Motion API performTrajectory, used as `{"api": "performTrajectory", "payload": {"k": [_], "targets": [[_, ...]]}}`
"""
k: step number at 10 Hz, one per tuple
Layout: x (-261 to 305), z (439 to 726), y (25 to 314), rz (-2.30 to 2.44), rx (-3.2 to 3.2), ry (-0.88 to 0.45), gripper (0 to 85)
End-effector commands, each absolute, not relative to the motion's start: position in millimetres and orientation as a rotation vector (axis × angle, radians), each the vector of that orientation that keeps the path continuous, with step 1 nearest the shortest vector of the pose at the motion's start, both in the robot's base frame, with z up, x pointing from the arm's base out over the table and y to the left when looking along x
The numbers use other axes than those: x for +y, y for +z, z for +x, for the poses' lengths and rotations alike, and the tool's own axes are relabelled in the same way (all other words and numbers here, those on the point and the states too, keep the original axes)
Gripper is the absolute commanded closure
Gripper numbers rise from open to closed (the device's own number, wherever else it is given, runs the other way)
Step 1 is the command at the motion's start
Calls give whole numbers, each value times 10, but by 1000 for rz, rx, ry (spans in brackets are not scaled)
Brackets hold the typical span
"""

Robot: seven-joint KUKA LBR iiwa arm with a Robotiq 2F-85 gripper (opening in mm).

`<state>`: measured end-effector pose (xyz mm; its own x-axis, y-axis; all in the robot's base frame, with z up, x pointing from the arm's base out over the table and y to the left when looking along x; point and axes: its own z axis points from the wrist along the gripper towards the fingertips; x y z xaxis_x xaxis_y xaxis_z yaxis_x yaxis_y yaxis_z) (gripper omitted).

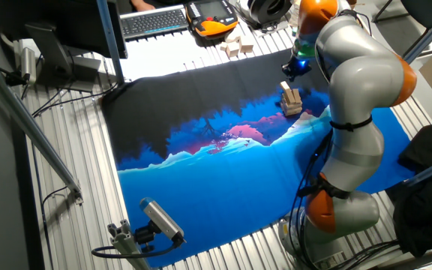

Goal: Play Jenga

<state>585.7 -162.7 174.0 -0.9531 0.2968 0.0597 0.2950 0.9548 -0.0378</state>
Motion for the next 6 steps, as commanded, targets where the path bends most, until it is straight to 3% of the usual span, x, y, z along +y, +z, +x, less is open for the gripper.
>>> {"api": "performTrajectory", "payload": {"k": [1,6], "targets": [[-1568,5723,1753,-480,-3043,54,850],[-1320,5430,1820,-561,-3047,20,850]]}}
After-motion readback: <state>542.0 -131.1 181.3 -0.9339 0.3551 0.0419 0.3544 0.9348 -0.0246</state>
